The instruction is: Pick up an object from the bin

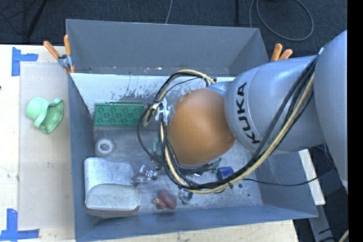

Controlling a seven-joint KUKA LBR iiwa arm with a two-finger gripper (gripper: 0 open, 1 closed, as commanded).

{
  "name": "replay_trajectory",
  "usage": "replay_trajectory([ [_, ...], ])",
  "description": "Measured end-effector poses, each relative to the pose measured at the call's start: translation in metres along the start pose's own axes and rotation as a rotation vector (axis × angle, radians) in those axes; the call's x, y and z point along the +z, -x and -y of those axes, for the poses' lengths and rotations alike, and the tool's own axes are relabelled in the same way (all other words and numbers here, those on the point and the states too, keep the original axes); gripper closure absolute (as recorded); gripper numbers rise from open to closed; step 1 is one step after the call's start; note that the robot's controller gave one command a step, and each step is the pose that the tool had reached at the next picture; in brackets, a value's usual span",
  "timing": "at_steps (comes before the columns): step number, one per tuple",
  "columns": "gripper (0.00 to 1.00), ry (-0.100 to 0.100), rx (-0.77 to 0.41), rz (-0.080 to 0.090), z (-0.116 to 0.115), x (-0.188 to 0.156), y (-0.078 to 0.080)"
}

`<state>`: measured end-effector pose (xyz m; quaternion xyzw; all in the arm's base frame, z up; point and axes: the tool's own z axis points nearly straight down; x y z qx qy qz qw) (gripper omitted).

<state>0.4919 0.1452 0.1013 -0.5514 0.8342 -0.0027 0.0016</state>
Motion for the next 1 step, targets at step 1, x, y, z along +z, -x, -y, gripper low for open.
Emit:
replay_trajectory([
  [1, 0.0, 0.002, -0.023, -0.001, -0.0046, 0.0314, -0.0185],
])
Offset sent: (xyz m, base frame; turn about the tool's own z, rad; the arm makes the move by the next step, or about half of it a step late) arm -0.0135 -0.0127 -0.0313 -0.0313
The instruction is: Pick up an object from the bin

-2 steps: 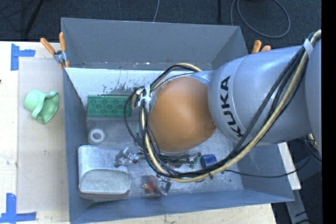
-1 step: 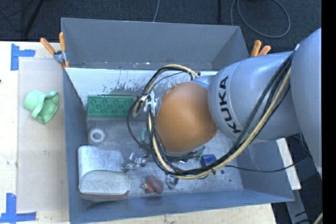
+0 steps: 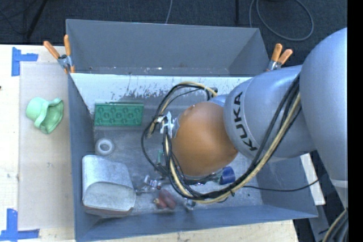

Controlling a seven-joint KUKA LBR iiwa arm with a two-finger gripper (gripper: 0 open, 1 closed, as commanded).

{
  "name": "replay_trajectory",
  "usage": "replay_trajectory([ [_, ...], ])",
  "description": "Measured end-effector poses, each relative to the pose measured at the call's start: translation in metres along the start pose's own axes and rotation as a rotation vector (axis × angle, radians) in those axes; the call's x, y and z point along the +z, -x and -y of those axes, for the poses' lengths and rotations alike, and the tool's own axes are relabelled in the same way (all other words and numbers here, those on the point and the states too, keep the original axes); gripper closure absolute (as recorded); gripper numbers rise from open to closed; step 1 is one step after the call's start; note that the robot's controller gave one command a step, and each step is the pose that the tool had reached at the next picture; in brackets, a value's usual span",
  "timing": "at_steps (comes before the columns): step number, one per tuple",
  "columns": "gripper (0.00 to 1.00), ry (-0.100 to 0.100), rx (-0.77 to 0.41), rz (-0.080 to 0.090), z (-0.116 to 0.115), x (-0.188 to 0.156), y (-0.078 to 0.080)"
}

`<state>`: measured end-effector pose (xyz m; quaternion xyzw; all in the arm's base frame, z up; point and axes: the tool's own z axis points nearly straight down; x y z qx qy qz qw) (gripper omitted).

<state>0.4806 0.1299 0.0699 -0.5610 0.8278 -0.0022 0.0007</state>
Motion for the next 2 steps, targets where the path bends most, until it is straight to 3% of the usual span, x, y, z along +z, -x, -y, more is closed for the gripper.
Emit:
replay_trajectory([
  [1, 1.0, 0.001, 0.0, 0.005, -0.001, -0.003, 0.003],
  [2, 1.0, -0.001, 0.015, 0.006, 0.007, -0.111, 0.002],
])
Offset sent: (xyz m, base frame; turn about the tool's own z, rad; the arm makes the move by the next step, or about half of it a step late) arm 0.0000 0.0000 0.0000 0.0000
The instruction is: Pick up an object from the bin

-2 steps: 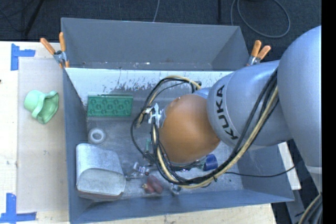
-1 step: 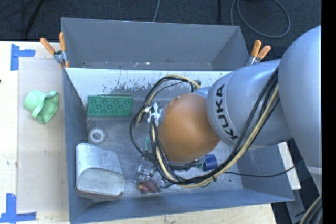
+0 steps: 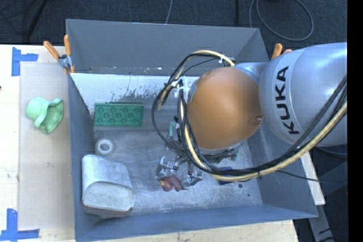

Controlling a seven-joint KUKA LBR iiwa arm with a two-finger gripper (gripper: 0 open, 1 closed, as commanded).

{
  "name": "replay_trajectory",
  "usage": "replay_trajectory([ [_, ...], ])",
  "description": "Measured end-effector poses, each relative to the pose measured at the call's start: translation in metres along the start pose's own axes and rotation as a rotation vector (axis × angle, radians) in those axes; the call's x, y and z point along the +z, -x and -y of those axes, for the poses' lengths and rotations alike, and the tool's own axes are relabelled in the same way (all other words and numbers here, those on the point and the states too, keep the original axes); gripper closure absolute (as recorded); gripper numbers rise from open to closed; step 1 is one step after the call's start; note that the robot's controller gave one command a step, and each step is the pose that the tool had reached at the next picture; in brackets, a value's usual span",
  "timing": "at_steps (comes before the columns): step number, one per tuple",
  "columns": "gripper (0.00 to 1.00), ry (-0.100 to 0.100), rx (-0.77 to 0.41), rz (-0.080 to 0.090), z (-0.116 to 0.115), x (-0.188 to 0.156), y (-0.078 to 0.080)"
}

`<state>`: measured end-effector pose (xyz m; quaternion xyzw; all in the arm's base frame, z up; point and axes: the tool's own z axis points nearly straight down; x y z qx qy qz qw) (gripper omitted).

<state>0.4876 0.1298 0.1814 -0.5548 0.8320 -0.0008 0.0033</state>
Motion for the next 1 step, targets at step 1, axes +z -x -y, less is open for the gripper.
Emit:
replay_trajectory([
  [1, 1.0, 0.004, -0.016, -0.003, -0.0094, -0.0316, -0.0021],
])
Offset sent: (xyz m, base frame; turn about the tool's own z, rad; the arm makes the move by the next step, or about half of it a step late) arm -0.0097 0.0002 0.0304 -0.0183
